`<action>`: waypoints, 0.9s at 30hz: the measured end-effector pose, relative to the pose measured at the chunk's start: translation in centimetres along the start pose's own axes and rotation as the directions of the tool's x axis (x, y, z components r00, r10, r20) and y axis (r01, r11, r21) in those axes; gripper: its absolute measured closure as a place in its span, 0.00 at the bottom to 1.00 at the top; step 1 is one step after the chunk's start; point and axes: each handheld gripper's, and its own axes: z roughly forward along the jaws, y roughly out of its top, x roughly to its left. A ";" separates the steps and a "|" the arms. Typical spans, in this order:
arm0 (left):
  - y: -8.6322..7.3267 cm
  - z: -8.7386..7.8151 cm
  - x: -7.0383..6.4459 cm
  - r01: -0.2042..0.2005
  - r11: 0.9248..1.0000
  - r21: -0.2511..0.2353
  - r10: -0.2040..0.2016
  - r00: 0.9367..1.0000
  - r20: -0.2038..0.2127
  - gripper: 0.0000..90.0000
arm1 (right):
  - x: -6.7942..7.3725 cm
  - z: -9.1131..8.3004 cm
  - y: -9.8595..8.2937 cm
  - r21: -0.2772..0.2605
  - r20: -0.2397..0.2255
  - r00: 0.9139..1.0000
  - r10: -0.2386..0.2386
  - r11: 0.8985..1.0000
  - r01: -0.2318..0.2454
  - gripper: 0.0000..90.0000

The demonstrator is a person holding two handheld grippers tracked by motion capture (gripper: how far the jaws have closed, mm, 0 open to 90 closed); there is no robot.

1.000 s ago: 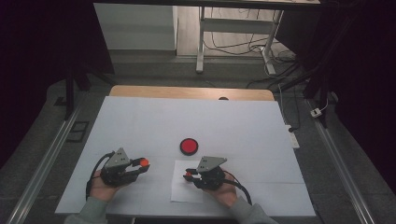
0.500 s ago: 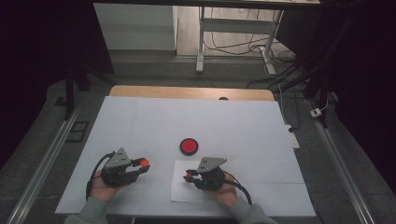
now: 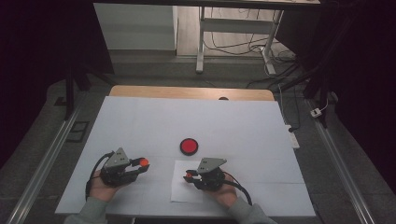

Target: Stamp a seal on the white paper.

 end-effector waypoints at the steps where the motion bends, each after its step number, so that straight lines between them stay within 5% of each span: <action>1: 0.0 0.0 0.0 -0.001 1.000 0.001 0.001 1.000 0.001 0.72 | 0.0 0.0 0.0 -0.002 -0.001 1.000 0.001 1.000 -0.001 0.81; 27: 0.0 -0.8 0.5 0.014 1.000 -0.020 -0.015 1.000 -0.017 0.72 | 0.1 0.0 -0.1 -0.006 0.003 1.000 -0.007 1.000 0.007 0.81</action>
